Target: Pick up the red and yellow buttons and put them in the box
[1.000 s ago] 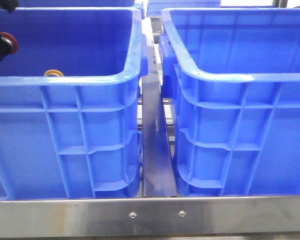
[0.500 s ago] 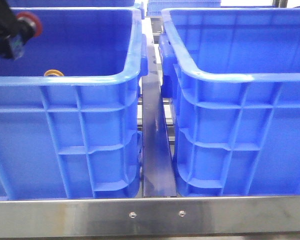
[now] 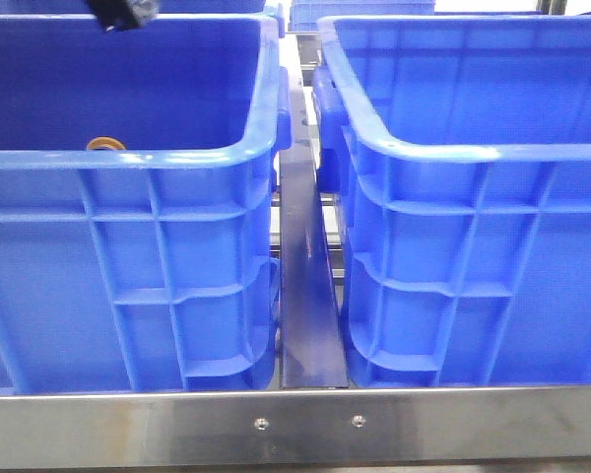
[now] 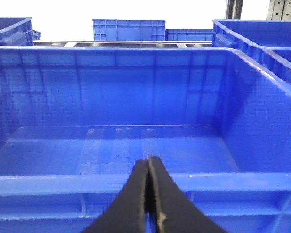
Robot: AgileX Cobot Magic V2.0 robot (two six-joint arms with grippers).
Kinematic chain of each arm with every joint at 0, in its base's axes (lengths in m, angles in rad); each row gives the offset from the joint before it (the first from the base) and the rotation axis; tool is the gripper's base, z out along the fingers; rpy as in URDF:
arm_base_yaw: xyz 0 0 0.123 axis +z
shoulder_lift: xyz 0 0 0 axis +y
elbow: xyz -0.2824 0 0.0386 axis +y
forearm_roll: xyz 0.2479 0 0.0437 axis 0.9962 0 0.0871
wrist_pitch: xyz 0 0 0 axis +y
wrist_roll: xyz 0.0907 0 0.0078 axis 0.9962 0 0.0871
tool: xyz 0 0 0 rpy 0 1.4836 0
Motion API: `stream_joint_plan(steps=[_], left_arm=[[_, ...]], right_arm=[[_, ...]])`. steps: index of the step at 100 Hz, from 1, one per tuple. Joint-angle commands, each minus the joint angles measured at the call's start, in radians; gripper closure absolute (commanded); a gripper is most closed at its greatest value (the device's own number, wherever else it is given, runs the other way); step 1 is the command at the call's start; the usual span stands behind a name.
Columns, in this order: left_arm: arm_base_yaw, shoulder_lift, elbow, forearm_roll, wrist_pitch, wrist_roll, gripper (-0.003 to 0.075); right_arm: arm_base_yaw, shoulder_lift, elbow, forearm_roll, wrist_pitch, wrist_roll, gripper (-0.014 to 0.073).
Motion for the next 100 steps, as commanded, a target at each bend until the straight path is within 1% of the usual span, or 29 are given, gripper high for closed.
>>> stream_joint_plan(steps=[1, 22, 37, 43, 48, 59, 74, 84, 100], left_arm=[[-0.038, -0.034, -0.028, -0.081, -0.002, 0.022, 0.072], [-0.116, -0.034, -0.028, -0.083, -0.002, 0.022, 0.072], [-0.131, -0.034, -0.028, -0.083, -0.002, 0.022, 0.072], [-0.131, -0.034, -0.028, -0.083, -0.004, 0.022, 0.072], [-0.131, -0.034, -0.028, -0.083, -0.006, 0.022, 0.072], [-0.131, -0.034, -0.028, -0.083, -0.007, 0.022, 0.072], [-0.131, -0.034, -0.028, -0.083, -0.007, 0.022, 0.072], [-0.131, -0.034, -0.028, -0.083, -0.008, 0.022, 0.072], [-0.131, -0.034, -0.028, -0.083, -0.012, 0.022, 0.072]], right_arm=[[-0.002, -0.021, 0.004, -0.008, -0.074, 0.003, 0.0696], [-0.002, -0.021, 0.004, -0.008, -0.075, 0.003, 0.0696], [-0.002, -0.021, 0.002, -0.008, -0.138, 0.003, 0.0696], [-0.002, -0.02, -0.013, -0.008, -0.128, 0.003, 0.0696], [-0.002, -0.019, -0.042, -0.008, -0.083, 0.003, 0.0696], [-0.002, 0.002, -0.137, -0.008, 0.07, 0.003, 0.0696], [-0.002, 0.094, -0.302, -0.008, 0.265, 0.003, 0.0696], [-0.002, 0.182, -0.391, -0.008, 0.336, 0.003, 0.0696], [-0.002, 0.344, -0.513, -0.005, 0.384, 0.003, 0.0696]])
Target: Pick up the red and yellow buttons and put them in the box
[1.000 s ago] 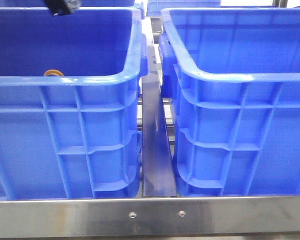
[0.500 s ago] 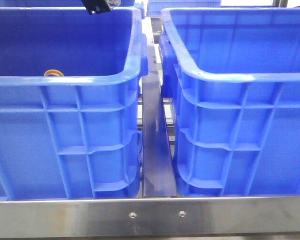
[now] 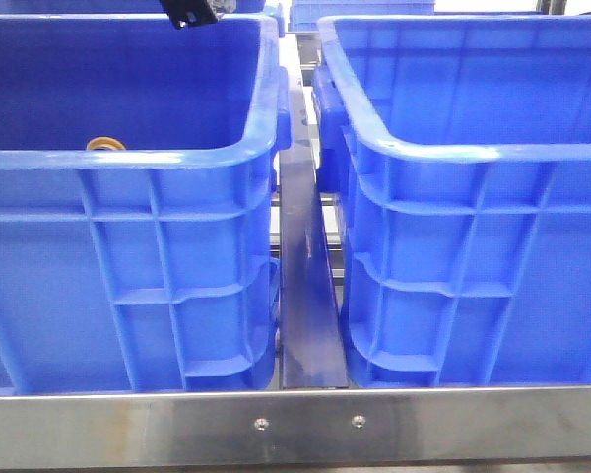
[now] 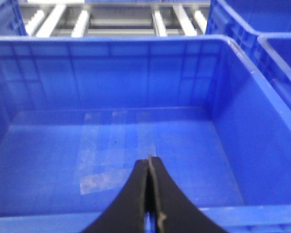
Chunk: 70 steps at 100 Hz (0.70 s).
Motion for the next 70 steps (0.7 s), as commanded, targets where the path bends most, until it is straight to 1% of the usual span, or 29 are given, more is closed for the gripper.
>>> stream_joint_plan(steps=[1, 10, 15, 22, 26, 27, 29, 34, 36, 39, 41, 46, 51, 57, 64, 70], left_arm=[[-0.009, -0.032, -0.028, -0.064, -0.031, 0.006, 0.072], [-0.009, -0.032, -0.028, -0.064, -0.031, 0.006, 0.072], [-0.009, -0.032, -0.028, -0.064, -0.031, 0.006, 0.072], [-0.009, -0.032, -0.028, -0.064, -0.031, 0.006, 0.072], [-0.009, -0.032, -0.028, -0.064, -0.031, 0.006, 0.072], [-0.009, -0.032, -0.028, -0.064, -0.031, 0.006, 0.072], [-0.009, -0.032, -0.028, -0.064, -0.031, 0.006, 0.072], [-0.009, -0.032, -0.028, -0.064, -0.031, 0.006, 0.072], [-0.009, -0.032, -0.028, -0.064, -0.031, 0.006, 0.072], [-0.009, -0.032, -0.028, -0.064, -0.031, 0.006, 0.072], [-0.009, -0.032, -0.028, -0.064, -0.031, 0.006, 0.072], [-0.009, -0.032, -0.028, -0.064, -0.031, 0.006, 0.072], [-0.009, -0.032, -0.028, -0.064, -0.031, 0.006, 0.072], [-0.009, -0.032, -0.028, -0.064, -0.031, 0.006, 0.072], [-0.009, -0.032, -0.028, -0.064, -0.031, 0.006, 0.072], [-0.009, -0.032, -0.028, -0.064, -0.031, 0.006, 0.072]], right_arm=[[-0.002, 0.103, -0.097, -0.004, -0.033, 0.003, 0.0696], [-0.002, 0.194, -0.171, 0.026, -0.001, 0.003, 0.0692], [-0.002, 0.241, -0.21, 0.043, 0.022, 0.003, 0.0673], [-0.002, 0.307, -0.262, 0.065, 0.056, 0.003, 0.0582], [-0.002, 0.343, -0.29, 0.085, 0.073, 0.003, 0.0491], [-0.002, 0.349, -0.299, 0.088, 0.076, 0.003, 0.0456], [-0.002, 0.366, -0.308, 0.1, 0.083, 0.003, 0.0419], [-0.002, 0.403, -0.341, 0.129, 0.099, 0.003, 0.0259], [-0.002, 0.418, -0.349, 0.143, 0.104, 0.003, 0.022], [-0.002, 0.442, -0.368, 0.169, 0.112, 0.003, 0.0132], [-0.002, 0.451, -0.381, 0.181, 0.121, 0.003, 0.0087], [-0.002, 0.49, -0.409, 0.233, 0.143, 0.002, 0.0016], [-0.002, 0.521, -0.436, 0.294, 0.162, -0.008, -0.0009], [-0.001, 0.552, -0.468, 0.384, 0.191, -0.037, -0.0001], [0.0, 0.594, -0.508, 0.531, 0.23, -0.104, 0.0013], [0.0, 0.634, -0.542, 0.685, 0.271, -0.187, 0.0026]])
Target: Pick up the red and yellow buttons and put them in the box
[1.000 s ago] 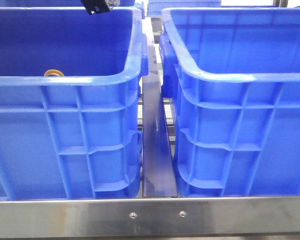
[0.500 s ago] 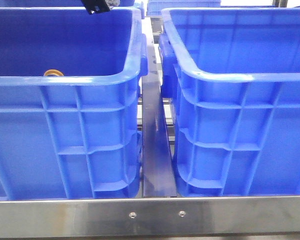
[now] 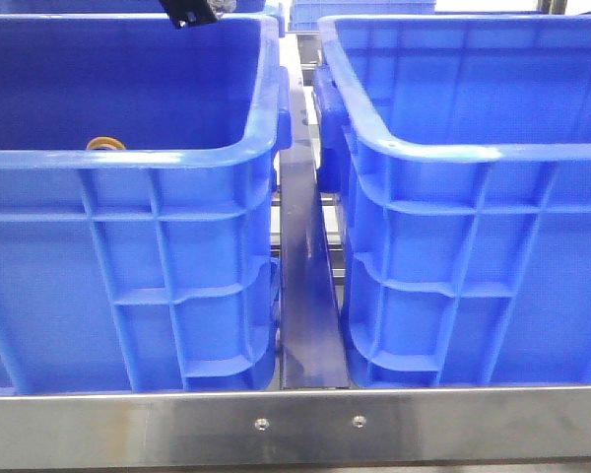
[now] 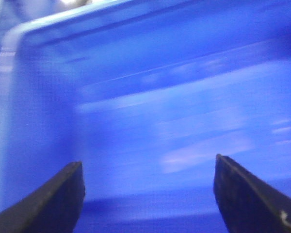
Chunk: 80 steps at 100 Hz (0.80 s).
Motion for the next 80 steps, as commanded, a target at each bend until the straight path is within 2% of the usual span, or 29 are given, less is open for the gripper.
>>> stream_joint_plan(steps=[1, 20, 32, 40, 80], left_arm=[[-0.009, -0.032, -0.028, -0.064, -0.029, 0.005, 0.072], [-0.009, -0.032, -0.028, -0.064, -0.029, 0.005, 0.072], [-0.009, -0.032, -0.028, -0.064, -0.029, 0.005, 0.072], [-0.009, -0.032, -0.028, -0.064, -0.029, 0.005, 0.072], [-0.009, -0.032, -0.028, -0.064, -0.029, 0.005, 0.072]], right_arm=[[0.0, 0.049, -0.08, 0.24, 0.004, -0.121, 0.0028], [0.0, 0.195, -0.15, 0.716, 0.161, -0.37, 0.0038], [0.015, 0.3, -0.178, 0.903, 0.241, -0.483, 0.0038], [0.055, 0.362, -0.207, 0.938, 0.246, -0.52, 0.0038], [0.265, 0.62, -0.383, 0.938, 0.233, -0.525, 0.0038]])
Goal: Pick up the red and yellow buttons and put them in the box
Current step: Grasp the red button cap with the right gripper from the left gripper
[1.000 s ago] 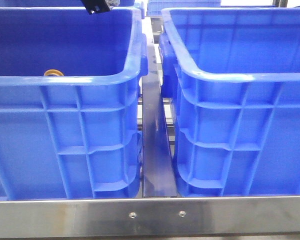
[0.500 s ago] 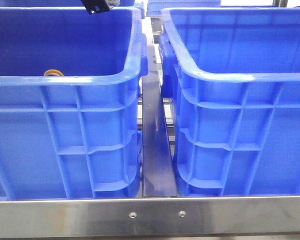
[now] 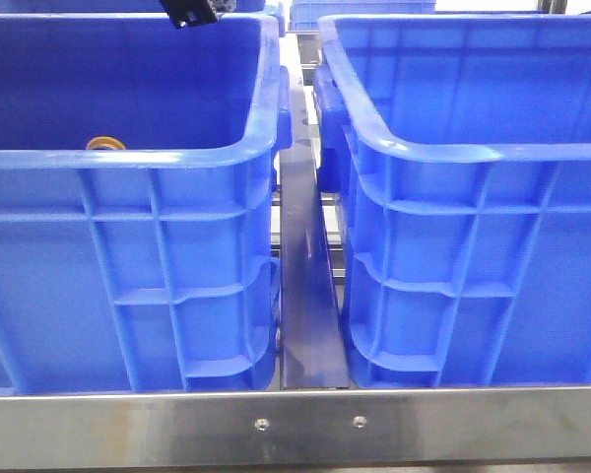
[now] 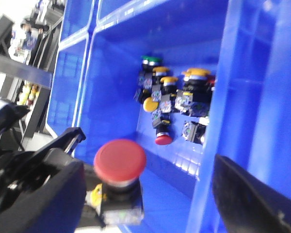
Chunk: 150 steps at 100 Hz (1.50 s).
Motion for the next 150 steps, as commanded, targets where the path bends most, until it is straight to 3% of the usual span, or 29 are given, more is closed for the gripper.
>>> stream_joint_plan(steps=[1, 24, 58, 65, 85, 102, 112, 119, 125, 134, 141, 150], left_arm=[[-0.009, -0.032, -0.028, -0.064, -0.027, 0.005, 0.072], [-0.009, -0.032, -0.028, -0.064, -0.027, 0.005, 0.072], [-0.009, -0.032, -0.028, -0.064, -0.027, 0.005, 0.072], [-0.009, -0.032, -0.028, -0.064, -0.027, 0.005, 0.072], [-0.009, -0.032, -0.028, -0.064, -0.027, 0.005, 0.072], [-0.009, -0.032, -0.028, -0.064, -0.027, 0.005, 0.0714], [-0.009, -0.032, -0.028, -0.064, -0.027, 0.005, 0.0626], [-0.009, -0.032, -0.028, -0.064, -0.025, 0.005, 0.0495], [-0.009, -0.032, -0.028, -0.064, -0.032, 0.005, 0.0336], [-0.009, -0.032, -0.028, -0.064, -0.042, 0.005, 0.0176], [-0.009, -0.032, -0.028, -0.064, -0.044, 0.005, 0.0129], [-0.009, -0.032, -0.028, -0.062, -0.044, 0.005, 0.0134]], right_arm=[[0.043, 0.006, -0.066, 0.063, 0.005, -0.018, 0.0038], [0.114, 0.06, -0.086, 0.064, -0.019, -0.018, 0.0038], [0.119, 0.067, -0.086, 0.076, -0.014, -0.018, 0.0043], [0.119, 0.067, -0.086, 0.076, -0.014, -0.018, 0.011], [0.119, 0.067, -0.086, 0.083, 0.007, -0.018, 0.0474], [0.119, 0.067, -0.086, 0.084, 0.01, -0.018, 0.0496], [0.119, 0.067, -0.086, 0.085, 0.01, -0.018, 0.0496], [0.119, 0.067, -0.086, 0.085, 0.01, -0.018, 0.0496], [0.119, 0.067, -0.086, 0.085, 0.01, -0.018, 0.0496], [0.119, 0.067, -0.086, 0.085, 0.008, -0.018, 0.0496], [0.119, 0.067, -0.086, 0.085, -0.003, -0.018, 0.0496], [0.119, 0.067, -0.086, 0.085, -0.038, -0.018, 0.0496]])
